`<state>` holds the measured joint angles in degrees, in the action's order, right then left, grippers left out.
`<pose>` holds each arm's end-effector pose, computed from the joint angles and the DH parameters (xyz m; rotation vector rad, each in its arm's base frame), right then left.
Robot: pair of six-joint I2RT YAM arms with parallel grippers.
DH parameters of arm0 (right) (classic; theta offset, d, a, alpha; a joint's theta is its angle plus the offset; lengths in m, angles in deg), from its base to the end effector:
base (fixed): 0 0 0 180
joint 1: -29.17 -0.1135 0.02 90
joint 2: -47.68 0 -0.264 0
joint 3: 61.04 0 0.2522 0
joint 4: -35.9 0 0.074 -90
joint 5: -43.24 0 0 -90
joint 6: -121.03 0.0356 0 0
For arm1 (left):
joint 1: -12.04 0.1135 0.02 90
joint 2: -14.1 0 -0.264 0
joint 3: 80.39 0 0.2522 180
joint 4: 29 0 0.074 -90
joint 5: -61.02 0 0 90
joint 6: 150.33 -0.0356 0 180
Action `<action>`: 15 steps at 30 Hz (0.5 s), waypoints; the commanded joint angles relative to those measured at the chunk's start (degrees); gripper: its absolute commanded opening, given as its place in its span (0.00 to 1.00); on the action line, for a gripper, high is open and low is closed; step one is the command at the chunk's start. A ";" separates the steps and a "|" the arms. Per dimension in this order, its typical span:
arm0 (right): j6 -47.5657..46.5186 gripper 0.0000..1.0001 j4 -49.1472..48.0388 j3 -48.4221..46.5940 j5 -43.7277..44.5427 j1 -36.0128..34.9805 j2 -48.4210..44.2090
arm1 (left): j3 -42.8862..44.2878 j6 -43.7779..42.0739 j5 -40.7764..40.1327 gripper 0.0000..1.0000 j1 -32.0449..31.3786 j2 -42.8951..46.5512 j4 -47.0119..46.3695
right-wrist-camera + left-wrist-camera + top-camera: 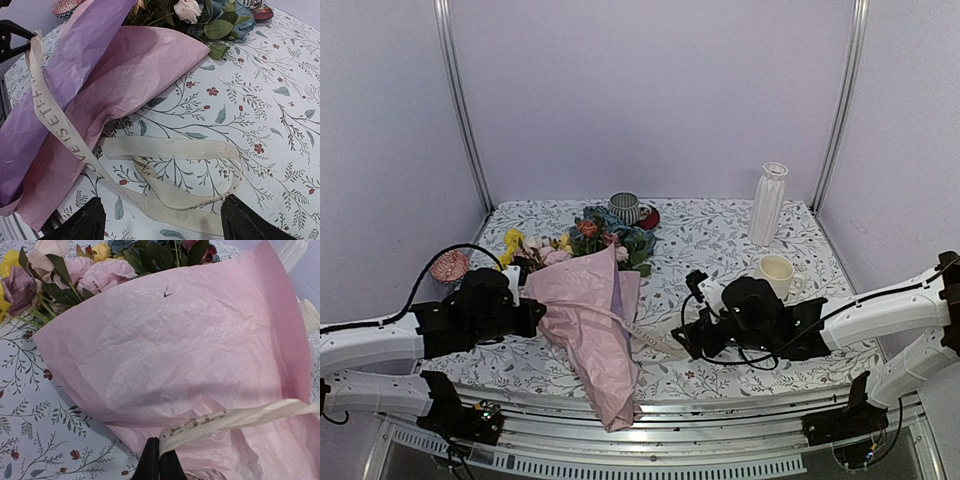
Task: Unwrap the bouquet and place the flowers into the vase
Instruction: Pick up the untied ribbon from the center of the board.
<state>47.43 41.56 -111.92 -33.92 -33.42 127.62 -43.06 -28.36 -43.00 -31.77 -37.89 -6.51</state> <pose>0.1376 0.2482 0.1890 -0.7464 2.0819 0.5436 0.1416 -0.1239 0.1921 0.0946 2.2344 -0.4647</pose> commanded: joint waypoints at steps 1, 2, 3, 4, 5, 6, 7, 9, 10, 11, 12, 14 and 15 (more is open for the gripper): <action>-0.50 0.80 5.93 -3.96 2.61 0.26 4.01 | 0.48 0.06 -0.45 0.00 0.59 0.61 0.88; 0.62 0.80 7.53 -5.19 4.79 0.34 5.05 | 0.53 0.07 -0.49 0.00 0.61 0.66 0.97; 1.23 0.79 9.06 -6.49 6.66 0.48 6.08 | 0.59 0.14 -0.47 0.00 0.59 0.70 1.08; 1.96 0.78 10.44 -7.56 7.77 0.84 7.09 | 0.53 0.12 -0.45 0.00 0.69 0.68 0.95; 2.16 0.78 11.38 -8.55 8.40 1.11 8.01 | 0.51 0.16 -0.32 0.00 0.65 0.66 0.81; 2.58 0.78 12.22 -9.36 9.00 1.33 8.71 | 0.44 0.20 -0.23 0.00 0.70 0.66 0.74; 3.00 0.78 12.92 -10.03 9.52 1.67 9.33 | 0.44 0.20 -0.19 0.00 0.67 0.60 0.68; 4.01 0.79 13.74 -10.63 9.50 2.63 10.07 | 0.34 0.30 -0.12 0.00 0.70 0.57 0.72; 4.45 0.79 14.07 -10.82 9.34 3.09 10.30 | 0.33 0.29 -0.13 0.00 0.67 0.59 0.80; 5.00 0.79 14.41 -10.76 9.15 3.67 10.34 | 0.33 0.37 -0.13 0.00 0.69 0.62 0.84; 5.43 0.80 14.75 -10.64 9.13 4.18 10.39 | 0.33 0.35 -0.13 0.00 0.71 0.65 0.89; 7.05 0.81 15.49 -10.33 9.04 5.22 10.49 | 0.33 0.23 -0.06 0.00 0.74 0.75 0.95; 7.59 0.82 16.01 -10.33 9.09 6.09 10.62 | 0.34 0.21 0.00 0.00 0.69 0.75 1.00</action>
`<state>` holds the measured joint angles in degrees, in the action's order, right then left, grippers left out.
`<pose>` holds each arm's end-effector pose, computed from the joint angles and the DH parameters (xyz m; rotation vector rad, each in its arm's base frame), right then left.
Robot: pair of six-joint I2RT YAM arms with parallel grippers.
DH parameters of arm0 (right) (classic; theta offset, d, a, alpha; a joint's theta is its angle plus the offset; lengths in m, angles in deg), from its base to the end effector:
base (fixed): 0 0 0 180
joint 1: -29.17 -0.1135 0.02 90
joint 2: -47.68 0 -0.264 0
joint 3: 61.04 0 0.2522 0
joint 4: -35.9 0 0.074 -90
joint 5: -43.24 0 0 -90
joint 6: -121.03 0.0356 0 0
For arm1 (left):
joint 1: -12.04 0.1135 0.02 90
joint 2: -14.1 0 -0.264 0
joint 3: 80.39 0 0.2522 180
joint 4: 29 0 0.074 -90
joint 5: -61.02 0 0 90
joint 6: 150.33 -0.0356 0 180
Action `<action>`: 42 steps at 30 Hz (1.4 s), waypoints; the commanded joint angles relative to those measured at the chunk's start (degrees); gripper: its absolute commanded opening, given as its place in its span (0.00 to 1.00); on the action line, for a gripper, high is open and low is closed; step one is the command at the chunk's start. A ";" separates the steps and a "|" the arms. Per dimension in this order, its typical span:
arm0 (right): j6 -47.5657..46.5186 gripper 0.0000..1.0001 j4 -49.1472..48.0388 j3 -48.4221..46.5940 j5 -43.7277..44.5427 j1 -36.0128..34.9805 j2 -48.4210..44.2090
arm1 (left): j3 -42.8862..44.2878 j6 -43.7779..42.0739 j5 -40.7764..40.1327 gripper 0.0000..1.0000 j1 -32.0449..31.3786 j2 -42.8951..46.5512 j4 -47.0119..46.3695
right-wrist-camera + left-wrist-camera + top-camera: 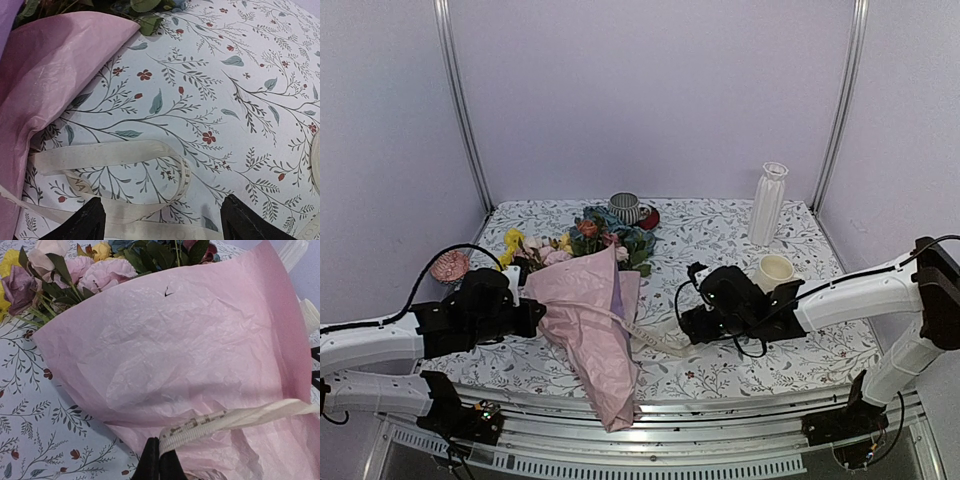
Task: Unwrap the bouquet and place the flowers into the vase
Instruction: Pick up the untied ribbon from the center of the board.
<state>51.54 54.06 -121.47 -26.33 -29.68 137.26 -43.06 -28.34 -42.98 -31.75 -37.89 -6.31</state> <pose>0.1716 0.2598 0.1757 -0.6126 2.2638 0.2593 0.1415 -0.1237 0.1918 0.0947 2.2376 -0.4627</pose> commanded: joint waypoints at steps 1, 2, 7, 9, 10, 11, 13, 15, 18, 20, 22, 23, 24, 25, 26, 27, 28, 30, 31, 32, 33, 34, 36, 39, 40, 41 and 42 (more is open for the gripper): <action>4.63 0.82 4.37 -0.81 1.61 2.92 1.16 | 0.41 0.06 0.02 0.00 0.65 0.75 0.87; 5.41 0.82 4.79 -0.83 1.55 3.40 1.23 | 0.50 0.09 0.13 0.02 0.65 0.79 0.94; 8.29 0.83 6.87 -0.17 1.63 5.27 0.11 | 1.81 -0.63 1.21 0.44 0.67 1.53 1.99; 10.63 0.83 8.56 0.27 1.92 6.14 -0.67 | 2.63 -0.63 1.21 0.59 0.67 2.37 3.06; 11.60 0.83 9.60 0.47 2.01 6.60 -1.09 | 3.10 -0.61 1.17 0.64 0.71 2.83 3.60; 13.13 0.83 10.69 0.51 2.33 7.19 -1.42 | 3.55 -0.57 1.09 0.69 0.69 3.38 4.23; 15.61 0.82 13.11 0.80 2.99 8.14 -2.37 | 4.26 -0.49 1.07 0.74 0.68 4.52 5.03; 17.98 0.82 14.85 1.17 3.77 8.75 -3.65 | 4.79 -0.24 1.16 0.80 0.66 5.71 5.60; 20.97 0.82 16.34 1.87 4.11 9.33 -5.65 | 4.57 1.44 0.79 0.97 0.79 7.02 6.30; 21.99 0.82 16.79 2.15 2.52 10.40 -6.48 | 3.75 3.24 0.60 0.98 1.45 7.60 6.47; 22.94 0.82 17.70 1.78 0.15 11.71 -6.49 | 2.43 5.31 1.81 0.98 3.62 8.06 6.28; 23.68 0.82 18.19 1.62 -0.81 12.26 -6.31 | 1.52 5.62 3.25 0.98 5.14 8.26 5.71; 24.09 0.82 18.45 1.47 -1.51 12.61 -6.27 | 0.56 5.83 5.36 0.98 6.75 8.52 4.80; 24.90 0.82 18.59 1.53 -1.87 12.86 -6.22 | -0.40 5.88 7.85 0.98 8.63 8.75 3.69; 25.49 0.82 18.63 1.71 -2.07 13.09 -6.24 | -1.50 5.96 11.31 0.98 10.29 9.01 1.86; 26.37 0.81 18.48 2.09 -2.26 13.40 -6.34 | -2.58 6.02 13.77 0.98 12.19 9.15 0.24; 27.46 0.81 18.26 2.39 -2.54 13.86 -6.24 | -3.69 6.11 16.36 0.98 14.52 9.19 -1.36; 28.96 0.79 17.91 2.95 -3.68 14.98 -5.54 | -5.30 6.10 20.58 0.98 17.42 8.79 -3.91; 29.43 0.78 17.73 3.08 -4.20 15.44 -4.94 | -5.87 6.07 22.07 0.98 18.43 8.38 -5.06; 30.17 0.77 17.71 2.98 -4.57 15.88 -4.27 | -6.31 5.99 23.56 0.98 19.41 7.82 -6.17; 30.69 0.76 17.93 2.64 -5.07 16.20 -3.45 | -6.67 5.94 24.97 0.98 20.21 7.28 -7.16; 30.98 0.76 18.49 2.13 -5.22 16.25 -2.86 | -7.12 5.90 25.96 0.98 20.90 6.53 -8.26; 32.81 0.75 21.03 0.94 -4.42 16.26 -1.57 | -7.50 5.90 27.87 0.98 22.12 4.94 -10.09; 36.13 0.75 25.00 0.27 -0.90 16.28 -1.64 | -7.77 5.75 29.30 0.98 23.68 2.66 -12.45; 36.82 0.75 25.57 0.49 0.22 16.25 -2.33 | -7.86 5.68 29.56 0.98 24.06 1.90 -13.28; 37.13 0.75 26.09 0.91 1.16 16.26 -3.23 | -7.91 5.66 29.82 0.98 24.42 1.23 -14.11; 37.34 0.75 26.69 1.28 1.92 16.37 -3.99 | -8.04 5.56 30.23 0.98 24.69 0.40 -15.16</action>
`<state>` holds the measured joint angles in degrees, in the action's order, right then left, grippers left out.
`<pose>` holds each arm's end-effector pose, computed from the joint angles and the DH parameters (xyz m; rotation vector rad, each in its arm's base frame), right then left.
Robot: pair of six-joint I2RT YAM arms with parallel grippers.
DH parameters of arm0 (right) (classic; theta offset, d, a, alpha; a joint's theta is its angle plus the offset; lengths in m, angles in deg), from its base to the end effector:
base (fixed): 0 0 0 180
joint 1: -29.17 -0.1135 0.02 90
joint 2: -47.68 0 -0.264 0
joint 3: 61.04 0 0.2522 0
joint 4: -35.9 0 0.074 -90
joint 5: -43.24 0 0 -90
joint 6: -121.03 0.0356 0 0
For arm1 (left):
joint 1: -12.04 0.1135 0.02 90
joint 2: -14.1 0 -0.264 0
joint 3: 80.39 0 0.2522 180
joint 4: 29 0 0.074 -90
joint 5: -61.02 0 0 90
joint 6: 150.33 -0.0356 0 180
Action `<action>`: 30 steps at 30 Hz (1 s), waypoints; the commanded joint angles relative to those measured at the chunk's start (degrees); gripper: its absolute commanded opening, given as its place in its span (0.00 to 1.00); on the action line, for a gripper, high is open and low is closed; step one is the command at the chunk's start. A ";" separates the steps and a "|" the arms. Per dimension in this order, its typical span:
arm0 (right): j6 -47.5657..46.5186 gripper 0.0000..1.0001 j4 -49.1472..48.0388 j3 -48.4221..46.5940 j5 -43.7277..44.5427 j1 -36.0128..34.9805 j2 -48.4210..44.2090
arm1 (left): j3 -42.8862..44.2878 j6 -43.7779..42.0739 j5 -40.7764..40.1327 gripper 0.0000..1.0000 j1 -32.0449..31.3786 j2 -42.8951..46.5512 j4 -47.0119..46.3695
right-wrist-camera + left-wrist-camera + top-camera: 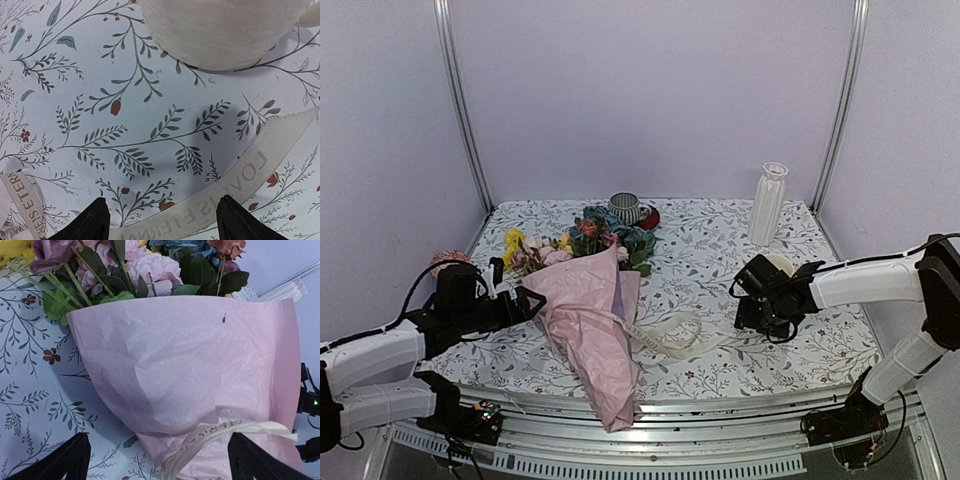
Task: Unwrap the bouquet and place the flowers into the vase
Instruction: Pick up the untied ribbon from the center of the board.
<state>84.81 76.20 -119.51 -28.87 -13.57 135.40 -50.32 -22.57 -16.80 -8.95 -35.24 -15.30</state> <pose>0.2037 0.1733 0.1530 0.3327 2.6536 0.0797 0.1629 -0.0705 0.1713 -0.1985 2.2389 -0.8066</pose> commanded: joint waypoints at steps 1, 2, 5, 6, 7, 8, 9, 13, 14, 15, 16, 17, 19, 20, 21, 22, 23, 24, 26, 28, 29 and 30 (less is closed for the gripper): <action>4.26 0.76 5.22 -0.56 5.06 0.32 -2.89 | -0.89 -0.29 4.45 0.98 2.14 -3.04 -7.24; 4.65 0.76 5.95 -0.35 5.53 0.40 -3.42 | -0.97 -0.43 4.81 0.98 2.28 -3.82 -8.38; 5.72 0.76 7.01 0.66 6.21 1.24 -4.82 | -1.11 -0.79 5.99 0.98 2.70 -6.58 -11.67; 5.85 0.76 6.96 1.13 6.24 1.60 -5.15 | -1.16 -0.89 6.37 0.98 2.75 -7.46 -12.94; 5.97 0.76 6.82 1.64 6.21 1.95 -5.37 | -1.16 -0.97 6.67 0.98 2.79 -8.30 -13.94; 6.03 0.76 6.73 2.08 6.08 2.40 -5.51 | -1.25 -1.06 7.04 0.98 2.78 -9.15 -15.04; 6.13 0.76 6.48 2.41 5.94 2.81 -5.57 | -1.41 -1.23 7.44 0.98 2.80 -9.82 -16.09; 6.27 0.76 4.28 3.91 3.79 3.70 -4.93 | -1.66 -1.58 7.62 0.98 3.05 -12.40 -19.05; 6.30 0.76 3.43 4.28 2.95 3.74 -4.66 | -1.54 -1.71 7.64 0.98 3.17 -13.16 -19.46; 6.33 0.76 2.47 4.66 2.15 3.72 -4.24 | -1.33 -1.73 7.82 0.98 3.28 -14.01 -20.01; 6.21 0.76 1.54 4.91 1.39 3.78 -3.59 | -1.17 -1.88 7.96 0.98 3.43 -14.82 -20.61; 6.29 0.76 0.89 5.09 0.81 3.80 -2.87 | -1.05 -1.85 8.19 0.98 3.54 -15.74 -21.15; 6.55 0.75 -0.02 5.01 0.26 3.77 -1.33 | -0.96 -1.99 8.78 0.97 3.75 -17.41 -22.58; 6.59 0.74 -0.72 5.00 0.08 3.81 -0.60 | -0.86 -2.12 9.08 0.97 3.87 -18.17 -23.35; 6.40 0.73 -1.19 5.02 -0.02 3.81 -0.02 | -0.86 -2.23 9.33 0.97 3.96 -18.76 -24.17; 6.31 0.70 -1.82 4.87 -0.04 3.81 0.56 | -0.77 -2.33 9.53 0.97 4.10 -19.38 -24.83; 6.26 0.67 -2.07 4.67 0.00 3.83 1.07 | -0.71 -2.56 9.71 0.97 4.19 -19.98 -25.41; 6.05 0.63 -2.19 4.22 0.15 3.81 1.61 | -0.52 -2.83 9.91 0.97 4.28 -20.60 -25.96; 5.99 0.54 -2.11 3.60 0.57 3.81 2.28 | 0.26 -3.48 10.17 0.96 4.42 -22.31 -26.47; 5.94 0.40 -1.99 3.03 1.00 3.77 2.59 | 1.14 -4.02 10.34 0.96 4.46 -23.95 -26.62; 5.87 0.26 -1.94 2.84 1.12 3.80 2.40 | 1.53 -4.23 10.44 0.96 4.47 -24.69 -26.93; 5.62 0.16 -1.98 2.66 1.26 3.81 2.12 | 1.91 -4.39 10.63 0.95 4.59 -25.42 -27.24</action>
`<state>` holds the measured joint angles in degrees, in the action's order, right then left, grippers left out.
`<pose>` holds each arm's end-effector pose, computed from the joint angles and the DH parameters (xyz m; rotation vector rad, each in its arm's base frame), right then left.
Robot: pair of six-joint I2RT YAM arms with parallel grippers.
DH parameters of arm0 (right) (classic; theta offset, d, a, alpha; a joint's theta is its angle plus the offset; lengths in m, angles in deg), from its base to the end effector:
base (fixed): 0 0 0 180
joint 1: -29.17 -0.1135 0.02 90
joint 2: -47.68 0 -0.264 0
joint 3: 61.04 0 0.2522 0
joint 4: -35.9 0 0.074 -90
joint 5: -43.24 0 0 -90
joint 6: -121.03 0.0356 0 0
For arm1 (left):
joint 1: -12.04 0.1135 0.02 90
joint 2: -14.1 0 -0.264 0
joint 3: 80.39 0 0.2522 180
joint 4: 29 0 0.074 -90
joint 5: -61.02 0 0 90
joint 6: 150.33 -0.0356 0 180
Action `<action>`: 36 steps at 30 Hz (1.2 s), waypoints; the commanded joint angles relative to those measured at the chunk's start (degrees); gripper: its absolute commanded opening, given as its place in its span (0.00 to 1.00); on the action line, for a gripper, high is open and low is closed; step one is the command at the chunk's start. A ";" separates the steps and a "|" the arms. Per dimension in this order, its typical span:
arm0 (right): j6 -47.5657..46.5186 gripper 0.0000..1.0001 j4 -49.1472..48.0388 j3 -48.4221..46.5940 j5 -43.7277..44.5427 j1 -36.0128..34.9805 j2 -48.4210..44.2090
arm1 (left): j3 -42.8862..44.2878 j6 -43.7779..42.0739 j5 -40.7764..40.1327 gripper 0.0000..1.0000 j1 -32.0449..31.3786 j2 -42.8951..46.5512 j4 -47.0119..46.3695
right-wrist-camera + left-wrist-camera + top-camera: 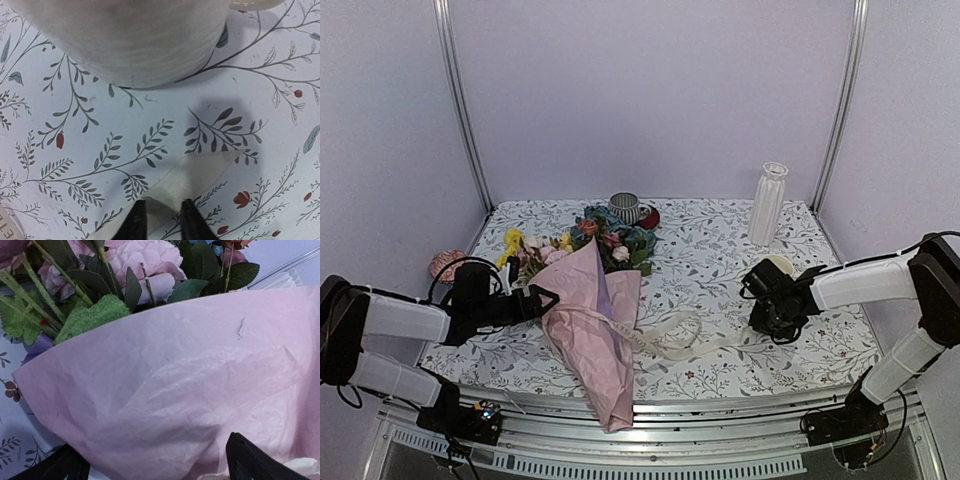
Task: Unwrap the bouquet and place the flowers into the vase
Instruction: Pick up the untied ribbon from the center of the board.
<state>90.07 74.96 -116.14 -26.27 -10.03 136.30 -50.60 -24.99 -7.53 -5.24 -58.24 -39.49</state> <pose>0.2063 0.1522 0.1357 0.5339 2.6227 -0.0066 0.2029 -0.0767 0.1376 -0.1186 2.2309 -0.9224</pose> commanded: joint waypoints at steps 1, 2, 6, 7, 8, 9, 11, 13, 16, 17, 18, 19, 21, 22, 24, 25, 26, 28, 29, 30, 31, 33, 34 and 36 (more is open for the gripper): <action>0.08 0.06 -0.70 -0.82 -1.29 0.24 0.83 | 2.43 -2.08 1.73 0.95 0.85 -3.21 -3.59; -0.21 0.03 -0.65 -1.11 -1.25 0.24 0.35 | 2.62 -2.17 2.16 0.95 0.89 -3.95 -4.18; -2.04 0.01 -0.12 -2.32 -1.01 0.26 -2.44 | 4.43 -2.26 4.28 0.94 0.88 -6.67 -5.56; -2.57 0.01 0.12 -2.82 -0.98 0.24 -3.26 | 4.87 -2.35 4.58 0.94 0.86 -7.28 -5.59; -3.46 0.01 0.26 -3.30 -1.09 0.26 -4.13 | 5.35 -2.41 4.94 0.94 0.91 -7.69 -5.63; -4.11 0.01 0.29 -3.88 -1.38 0.26 -4.93 | 5.86 -2.55 5.32 0.93 0.85 -8.06 -5.55; -6.01 0.01 0.13 -5.10 -2.30 0.26 -6.53 | 6.48 -2.95 5.23 0.92 0.88 -7.74 -4.60; -8.54 0.01 -0.55 -6.21 -3.67 0.20 -8.08 | 6.93 -3.92 3.61 0.92 0.86 -5.87 -2.15; -12.30 0.01 -2.78 -7.01 -6.39 0.10 -11.10 | 6.93 -5.03 1.18 0.94 0.92 -1.01 2.44; -13.42 0.01 -3.66 -7.08 -7.40 0.07 -12.29 | 6.84 -5.28 0.49 0.94 0.90 0.69 4.00; -14.22 0.01 -4.63 -7.04 -8.27 -0.08 -13.43 | 6.71 -5.32 -0.12 0.96 0.90 2.63 5.78; -15.66 0.01 -5.90 -6.93 -9.38 -0.16 -14.60 | 6.61 -5.39 -0.88 0.98 0.85 4.55 7.63; -17.51 0.02 -8.05 -6.70 -11.39 -0.34 -16.89 | 6.20 -5.30 -2.03 0.98 0.90 8.33 11.16; -18.39 0.02 -8.94 -6.69 -12.09 -0.35 -17.99 | 5.90 -5.23 -2.60 0.98 0.92 10.15 13.35; -19.39 0.02 -9.86 -6.70 -12.81 -0.31 -19.94 | 5.30 -5.02 -3.18 0.98 0.77 14.04 16.26; -19.67 0.02 -9.76 -6.72 -12.64 -0.34 -20.56 | 4.77 -4.87 -3.28 0.98 0.75 15.84 17.46; -19.70 0.03 -9.29 -6.91 -12.26 -0.35 -21.03 | 4.46 -4.72 -3.47 0.98 0.75 17.54 18.67; -19.39 0.06 -7.81 -7.08 -11.20 -0.35 -21.64 | 4.34 -4.49 -3.61 0.98 0.78 20.50 21.00; -19.12 0.07 -6.99 -7.18 -10.56 -0.35 -21.84 | 4.36 -4.27 -3.50 0.98 0.82 21.49 22.14; -18.87 0.08 -5.97 -7.16 -9.82 -0.35 -22.09 | 4.44 -4.18 -3.32 0.98 0.76 22.21 23.01; -18.59 0.08 -5.29 -7.17 -9.18 -0.35 -22.33 | 4.55 -4.07 -3.01 0.98 0.78 22.90 23.70; -17.97 0.09 -4.16 -6.92 -8.06 -0.36 -22.90 | 4.85 -3.92 -2.51 0.98 0.67 24.09 24.65; -17.78 0.09 -3.86 -6.72 -7.61 -0.35 -23.30 | 4.98 -3.80 -2.35 0.98 0.69 24.68 25.13; -17.21 0.12 -3.11 -5.91 -6.60 -0.35 -24.02 | 5.42 -3.71 -2.00 0.98 0.70 25.69 25.95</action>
<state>72.20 69.38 -122.15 -35.86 -10.21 114.66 -45.27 -28.86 -10.19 -4.98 -34.46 -17.77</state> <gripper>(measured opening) 0.097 0.981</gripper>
